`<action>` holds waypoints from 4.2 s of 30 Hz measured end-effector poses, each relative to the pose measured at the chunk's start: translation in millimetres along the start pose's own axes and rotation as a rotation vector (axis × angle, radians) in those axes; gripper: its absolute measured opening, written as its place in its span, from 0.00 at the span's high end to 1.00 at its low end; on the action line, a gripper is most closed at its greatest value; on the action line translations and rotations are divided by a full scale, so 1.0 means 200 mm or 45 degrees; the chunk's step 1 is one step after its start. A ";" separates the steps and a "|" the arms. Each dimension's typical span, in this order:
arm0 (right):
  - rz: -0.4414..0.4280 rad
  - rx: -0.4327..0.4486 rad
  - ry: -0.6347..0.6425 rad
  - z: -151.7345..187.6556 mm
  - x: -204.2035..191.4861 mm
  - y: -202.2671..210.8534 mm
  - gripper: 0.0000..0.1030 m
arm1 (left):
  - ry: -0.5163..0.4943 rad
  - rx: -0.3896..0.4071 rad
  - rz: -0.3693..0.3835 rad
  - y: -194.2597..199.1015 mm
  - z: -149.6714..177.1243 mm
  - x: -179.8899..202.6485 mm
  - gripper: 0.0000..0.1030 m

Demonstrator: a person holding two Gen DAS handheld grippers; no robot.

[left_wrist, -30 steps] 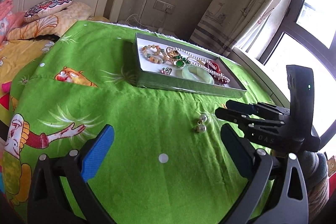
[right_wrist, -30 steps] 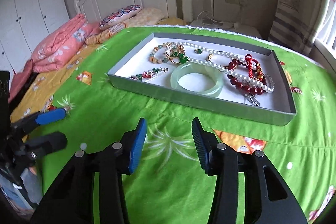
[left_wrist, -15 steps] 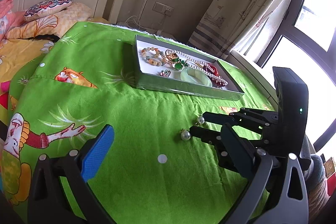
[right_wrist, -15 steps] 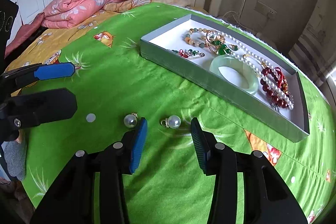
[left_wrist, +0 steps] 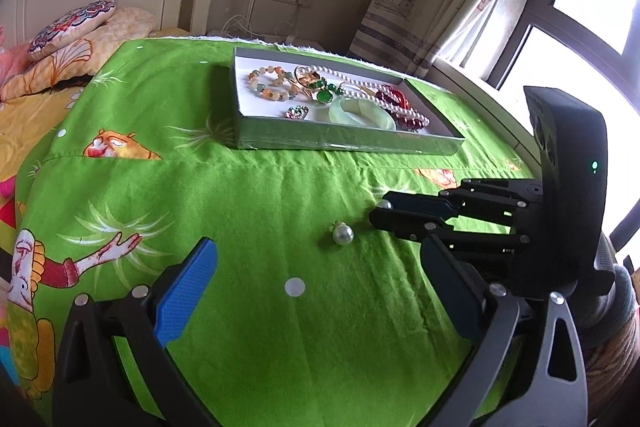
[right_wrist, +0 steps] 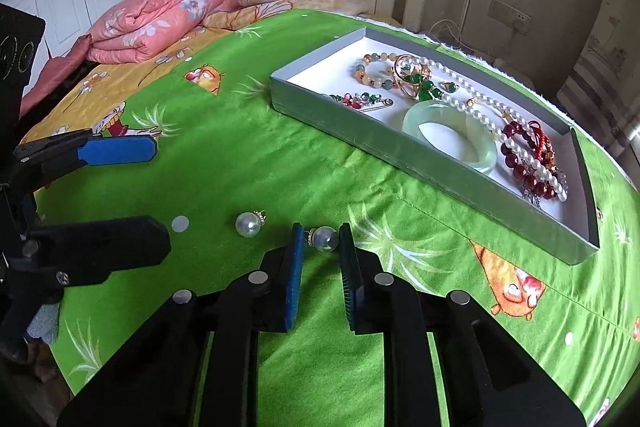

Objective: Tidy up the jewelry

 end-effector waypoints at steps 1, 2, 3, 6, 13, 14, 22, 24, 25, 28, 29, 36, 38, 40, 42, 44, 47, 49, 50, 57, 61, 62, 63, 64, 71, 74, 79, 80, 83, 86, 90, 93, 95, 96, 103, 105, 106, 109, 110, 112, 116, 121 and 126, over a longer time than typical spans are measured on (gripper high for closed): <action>-0.004 0.000 -0.010 0.00 0.01 0.00 0.84 | -0.014 -0.030 -0.005 -0.02 0.01 0.01 0.03; -0.010 0.002 -0.021 0.01 0.02 0.01 0.84 | -0.030 -0.064 -0.019 -0.04 0.01 0.02 0.03; -0.012 0.007 -0.035 0.02 0.04 0.02 0.84 | -0.051 -0.088 -0.046 -0.06 0.02 0.02 0.03; -0.013 0.032 -0.096 0.03 0.12 0.06 0.84 | -0.131 -0.133 -0.119 -0.11 0.02 0.06 0.04; -0.025 0.082 -0.261 0.09 0.34 0.15 0.83 | -0.205 -0.242 -0.196 -0.25 0.01 0.08 0.38; -0.028 0.086 -0.273 0.09 0.35 0.16 0.83 | -0.193 -0.236 -0.189 -0.25 0.00 0.07 0.42; -0.059 0.099 -0.310 0.13 0.37 0.16 0.83 | -0.239 -0.234 -0.247 -0.30 -0.03 0.09 0.62; -0.063 0.098 -0.314 0.14 0.37 0.16 0.83 | -0.234 -0.227 -0.250 -0.29 -0.03 0.08 0.66; -0.062 0.096 -0.317 0.14 0.37 0.16 0.83 | -0.231 -0.225 -0.252 -0.29 -0.03 0.08 0.68; -0.065 0.098 -0.321 0.15 0.37 0.16 0.83 | -0.242 -0.225 -0.250 -0.29 -0.03 0.08 0.74; -0.062 0.097 -0.322 0.15 0.37 0.16 0.83 | -0.251 -0.225 -0.249 -0.29 -0.02 0.08 0.78; -0.059 0.094 -0.319 0.15 0.37 0.15 0.83 | -0.252 -0.221 -0.238 -0.28 -0.02 0.09 0.80; -0.059 0.093 -0.319 0.15 0.37 0.15 0.83 | -0.254 -0.220 -0.242 -0.29 -0.02 0.09 0.82; -0.059 0.093 -0.319 0.15 0.37 0.15 0.83 | -0.259 -0.221 -0.250 -0.29 -0.02 0.09 0.87; -0.059 0.094 -0.319 0.15 0.37 0.15 0.83 | -0.265 -0.222 -0.256 -0.29 -0.02 0.09 0.87; -0.058 0.094 -0.320 0.15 0.37 0.15 0.83 | -0.270 -0.223 -0.262 -0.29 -0.02 0.09 0.87; -0.055 0.099 -0.325 0.15 0.37 0.15 0.83 | -0.279 -0.220 -0.276 -0.29 -0.02 0.10 0.87; -0.055 0.101 -0.329 0.15 0.38 0.16 0.83 | -0.290 -0.214 -0.287 -0.28 -0.02 0.10 0.88; -0.055 0.102 -0.331 0.15 0.38 0.16 0.83 | -0.297 -0.211 -0.293 -0.28 -0.02 0.11 0.88; -0.057 0.109 -0.346 0.15 0.39 0.16 0.83 | -0.304 -0.196 -0.302 -0.27 -0.03 0.12 0.88; -0.057 0.125 -0.358 0.14 0.41 0.18 0.83 | -0.314 -0.180 -0.305 -0.28 -0.06 0.13 0.88; -0.056 0.130 -0.360 0.14 0.41 0.18 0.83 | -0.318 -0.174 -0.306 -0.28 -0.07 0.14 0.88; -0.054 0.135 -0.363 0.13 0.42 0.18 0.83 | -0.322 -0.166 -0.307 -0.28 -0.09 0.15 0.88; -0.050 0.142 -0.367 0.12 0.43 0.19 0.83 | -0.325 -0.156 -0.307 -0.29 -0.11 0.15 0.87; -0.029 0.205 -0.391 0.01 0.49 0.18 0.83 | -0.292 -0.078 -0.250 -0.34 -0.33 0.18 0.88; -0.013 0.217 -0.396 -0.05 0.51 0.16 0.83 | -0.264 -0.055 -0.220 -0.39 -0.42 0.19 0.88; -0.012 0.221 -0.427 -0.14 0.56 0.09 0.83 | -0.184 -0.020 -0.146 -0.47 -0.55 0.16 0.88; -0.005 0.221 -0.426 -0.15 0.57 0.08 0.83 | -0.161 -0.011 -0.117 -0.49 -0.57 0.16 0.88; 0.015 0.214 -0.415 -0.19 0.58 0.02 0.83 | -0.074 -0.001 -0.014 -0.54 -0.63 0.14 0.88; 0.026 0.192 -0.389 -0.22 0.57 -0.05 0.83 | -0.025 0.004 0.034 -0.59 -0.68 0.12 0.88; 0.022 0.179 -0.345 -0.26 0.53 -0.12 0.83 | 0.002 -0.005 0.049 -0.64 -0.70 0.09 0.88; 0.024 0.177 -0.317 -0.27 0.49 -0.14 0.83 | 0.012 -0.010 0.050 -0.67 -0.70 0.08 0.88; 0.021 0.172 -0.313 -0.28 0.48 -0.15 0.83 | 0.014 -0.008 0.048 -0.67 -0.69 0.07 0.88; 0.018 0.170 -0.315 -0.28 0.48 -0.15 0.83 | 0.014 -0.006 0.050 -0.67 -0.69 0.07 0.88; 0.004 0.180 -0.335 -0.28 0.48 -0.15 0.81 | 0.004 0.053 0.041 -0.63 -0.70 0.08 0.69; 0.003 0.180 -0.351 -0.28 0.50 -0.15 0.79 | 0.009 0.097 0.025 -0.60 -0.71 0.07 0.57; 0.000 0.183 -0.363 -0.28 0.51 -0.15 0.78 | 0.009 0.116 0.018 -0.58 -0.72 0.06 0.53; -0.004 0.190 -0.411 -0.26 0.55 -0.14 0.69 | 0.006 0.180 -0.021 -0.51 -0.73 0.05 0.34; -0.005 0.195 -0.434 -0.25 0.57 -0.13 0.64 | 0.001 0.208 -0.041 -0.49 -0.73 0.05 0.27; -0.009 0.208 -0.487 -0.23 0.61 -0.11 0.62 | -0.008 0.261 -0.081 -0.43 -0.73 0.04 0.19; -0.019 0.230 -0.604 -0.18 0.70 -0.06 0.51 | -0.022 0.390 -0.203 -0.28 -0.69 0.01 0.02; -0.036 0.281 -0.735 -0.09 0.77 0.04 0.31 | -0.030 0.445 -0.366 -0.15 -0.65 0.01 0.02; -0.018 0.282 -0.775 -0.02 0.77 0.12 0.22 | -0.071 0.332 -0.509 -0.08 -0.58 0.05 0.02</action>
Point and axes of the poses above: each gripper's, at about its wrist camera, not at the fingertips, and y roughly against the way its jaws point, x to its right, z to its underside, the point moved 7 cm from there along -y, roughly the way its jaws point, and after that the axes turned 14 degrees about z, right-handed, at the moved point
